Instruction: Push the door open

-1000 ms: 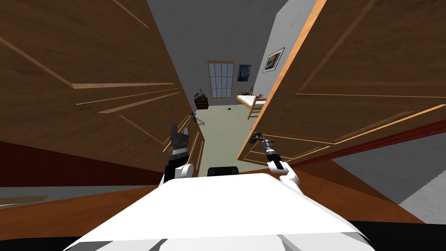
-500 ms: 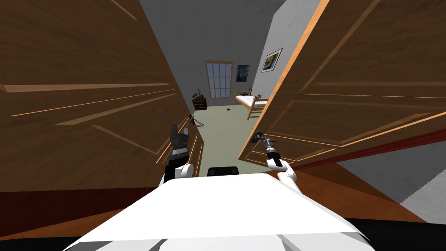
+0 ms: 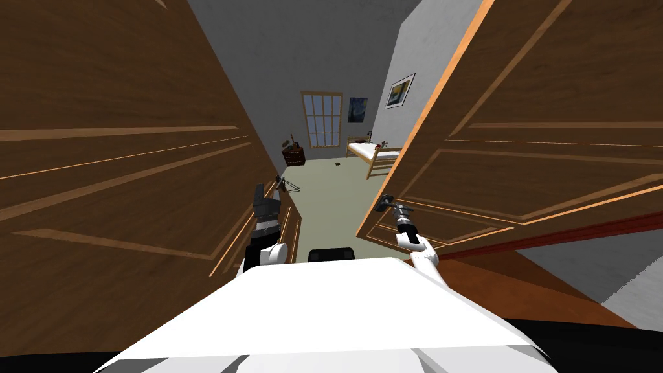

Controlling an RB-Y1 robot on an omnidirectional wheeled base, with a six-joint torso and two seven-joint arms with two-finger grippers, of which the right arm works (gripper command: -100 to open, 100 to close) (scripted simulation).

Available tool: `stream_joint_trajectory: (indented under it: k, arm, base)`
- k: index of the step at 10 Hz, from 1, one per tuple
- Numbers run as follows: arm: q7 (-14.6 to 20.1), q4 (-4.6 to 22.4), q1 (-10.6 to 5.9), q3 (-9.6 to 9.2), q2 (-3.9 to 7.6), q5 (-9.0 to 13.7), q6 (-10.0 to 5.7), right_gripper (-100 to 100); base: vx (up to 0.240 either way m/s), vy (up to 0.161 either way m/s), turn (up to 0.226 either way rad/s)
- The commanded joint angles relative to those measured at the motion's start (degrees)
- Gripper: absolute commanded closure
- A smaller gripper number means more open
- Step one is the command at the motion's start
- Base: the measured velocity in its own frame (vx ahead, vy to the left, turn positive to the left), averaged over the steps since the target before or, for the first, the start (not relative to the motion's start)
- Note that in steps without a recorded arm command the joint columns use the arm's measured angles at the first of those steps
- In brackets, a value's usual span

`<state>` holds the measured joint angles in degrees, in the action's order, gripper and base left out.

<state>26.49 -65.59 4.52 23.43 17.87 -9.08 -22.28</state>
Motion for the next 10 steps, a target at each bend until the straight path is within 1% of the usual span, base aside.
stream_joint_trajectory:
  k: [1,2,3,5,10]
  arm:
    - [-0.92,0.57,-1.14,0.95,0.01,0.50,0.60,100]
    - [-0.73,0.41,-0.74,0.68,-0.17,0.26,0.50,100]
    - [-1.14,0.58,-0.99,1.66,-0.11,0.44,0.68,100]
    - [-1.42,0.78,-1.08,2.39,-0.17,0.54,0.73,100]
    - [-2.55,1.59,-1.43,5.32,-0.45,0.94,0.93,100]
  base:
    - [0.199,0.042,-0.048]
    - [0.088,0.009,-0.024]
    - [0.098,-0.005,-0.042]
    - [0.161,-0.003,-0.037]
    - [0.205,-0.007,-0.051]
